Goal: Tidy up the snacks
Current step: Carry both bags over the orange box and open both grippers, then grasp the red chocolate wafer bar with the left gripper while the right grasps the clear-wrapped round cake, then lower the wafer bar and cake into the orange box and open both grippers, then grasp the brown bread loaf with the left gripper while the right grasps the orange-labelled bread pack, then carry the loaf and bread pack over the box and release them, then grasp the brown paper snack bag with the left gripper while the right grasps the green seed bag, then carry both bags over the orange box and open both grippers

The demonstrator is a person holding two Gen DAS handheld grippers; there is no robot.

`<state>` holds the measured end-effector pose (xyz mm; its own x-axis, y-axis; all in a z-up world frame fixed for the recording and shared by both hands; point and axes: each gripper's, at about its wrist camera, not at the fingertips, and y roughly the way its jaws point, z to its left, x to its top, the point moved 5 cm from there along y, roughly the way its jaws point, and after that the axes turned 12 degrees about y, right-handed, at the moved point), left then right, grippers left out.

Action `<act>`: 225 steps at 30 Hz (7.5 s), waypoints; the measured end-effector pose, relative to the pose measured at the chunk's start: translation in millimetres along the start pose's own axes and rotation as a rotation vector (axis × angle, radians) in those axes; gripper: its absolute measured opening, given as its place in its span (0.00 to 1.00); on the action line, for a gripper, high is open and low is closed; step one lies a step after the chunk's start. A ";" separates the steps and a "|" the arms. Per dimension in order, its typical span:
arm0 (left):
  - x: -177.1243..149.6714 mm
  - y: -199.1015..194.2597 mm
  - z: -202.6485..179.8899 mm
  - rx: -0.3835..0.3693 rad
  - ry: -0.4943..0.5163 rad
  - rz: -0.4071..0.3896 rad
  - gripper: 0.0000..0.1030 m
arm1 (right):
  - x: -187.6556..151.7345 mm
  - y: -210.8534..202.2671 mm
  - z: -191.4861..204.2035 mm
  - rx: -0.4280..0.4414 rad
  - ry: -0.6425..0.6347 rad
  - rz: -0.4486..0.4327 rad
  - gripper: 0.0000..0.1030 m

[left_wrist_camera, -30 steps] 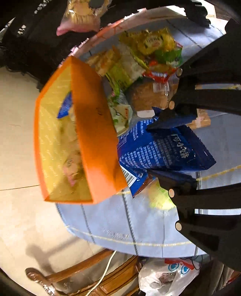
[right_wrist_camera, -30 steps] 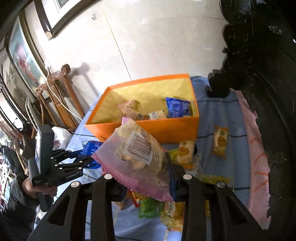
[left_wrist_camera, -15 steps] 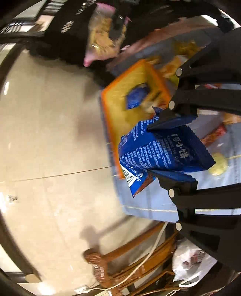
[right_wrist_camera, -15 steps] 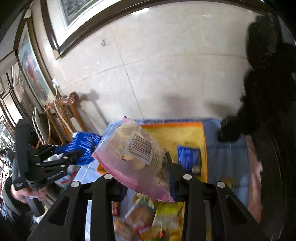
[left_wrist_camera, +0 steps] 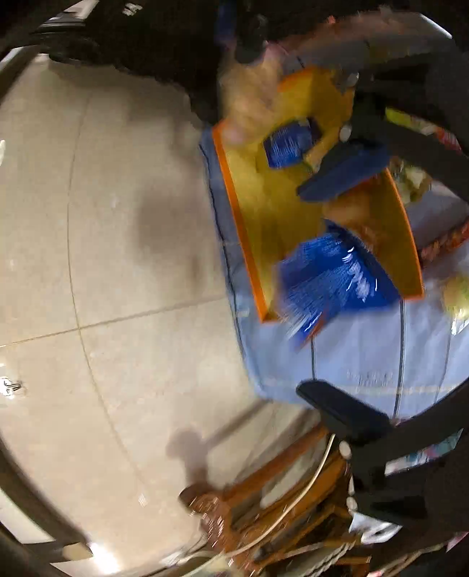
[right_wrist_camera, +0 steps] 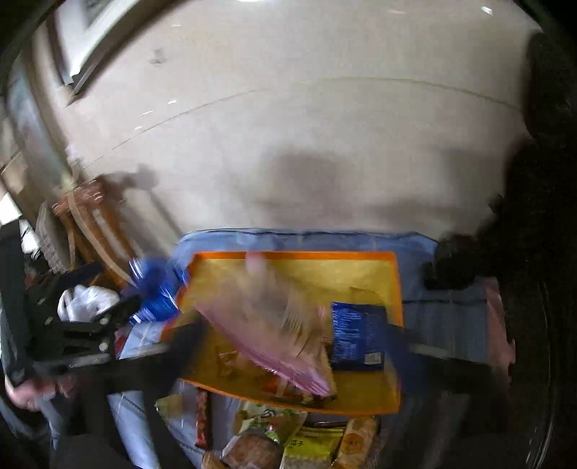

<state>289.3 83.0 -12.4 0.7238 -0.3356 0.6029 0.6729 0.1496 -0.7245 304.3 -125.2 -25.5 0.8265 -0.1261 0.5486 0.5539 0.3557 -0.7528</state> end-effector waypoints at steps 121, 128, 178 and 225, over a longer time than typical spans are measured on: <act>-108.5 -13.3 -67.5 -0.202 -0.029 0.135 0.72 | -62.0 -98.2 -57.6 -0.040 0.173 -0.087 0.34; -28.3 9.5 -19.1 -0.083 -0.063 0.116 0.72 | -7.0 -23.8 0.7 -0.018 0.051 0.076 0.34; -234.9 -13.0 -167.5 -0.459 0.154 0.185 0.27 | -175.7 -113.6 -78.9 -0.056 0.279 0.082 0.57; -149.3 11.7 -82.2 -0.159 0.020 0.117 0.96 | -160.1 103.7 -120.8 -0.388 0.214 0.265 0.36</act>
<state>176.5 58.5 -138.4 0.7915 -0.3430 0.5059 0.5505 0.0404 -0.8339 241.5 -180.0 -235.4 0.9230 -0.2794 0.2645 0.2854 0.0364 -0.9577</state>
